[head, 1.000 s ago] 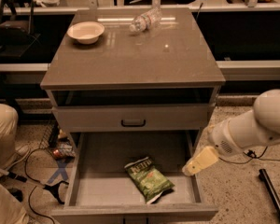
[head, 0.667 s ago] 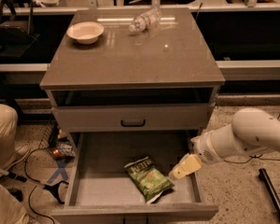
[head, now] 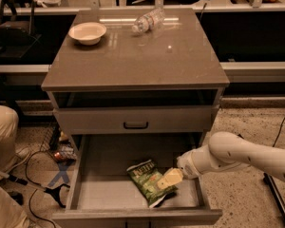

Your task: Pick green jalapeno chip bag from middle drawer and place on counter

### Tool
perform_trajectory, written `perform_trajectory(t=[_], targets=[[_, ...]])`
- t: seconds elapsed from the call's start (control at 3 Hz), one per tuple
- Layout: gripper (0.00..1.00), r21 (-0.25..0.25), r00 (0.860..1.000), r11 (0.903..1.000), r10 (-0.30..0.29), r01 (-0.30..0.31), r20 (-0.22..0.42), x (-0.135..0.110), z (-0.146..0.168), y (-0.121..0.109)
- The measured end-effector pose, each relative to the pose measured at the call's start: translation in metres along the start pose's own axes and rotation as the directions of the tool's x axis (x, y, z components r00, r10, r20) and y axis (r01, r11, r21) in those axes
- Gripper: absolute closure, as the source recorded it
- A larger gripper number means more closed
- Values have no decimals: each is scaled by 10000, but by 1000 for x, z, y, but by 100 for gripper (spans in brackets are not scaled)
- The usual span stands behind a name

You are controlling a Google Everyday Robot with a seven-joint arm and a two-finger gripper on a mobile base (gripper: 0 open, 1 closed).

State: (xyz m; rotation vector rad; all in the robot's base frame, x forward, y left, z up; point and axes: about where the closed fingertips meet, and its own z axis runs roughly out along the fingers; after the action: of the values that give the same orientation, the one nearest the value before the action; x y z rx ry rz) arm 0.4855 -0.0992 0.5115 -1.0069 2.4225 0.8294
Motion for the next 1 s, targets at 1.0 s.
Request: perform_trajectory(t=[1.0], targets=[[0,-123,9878,9898,1404,-1416,-680,41,94,-27]])
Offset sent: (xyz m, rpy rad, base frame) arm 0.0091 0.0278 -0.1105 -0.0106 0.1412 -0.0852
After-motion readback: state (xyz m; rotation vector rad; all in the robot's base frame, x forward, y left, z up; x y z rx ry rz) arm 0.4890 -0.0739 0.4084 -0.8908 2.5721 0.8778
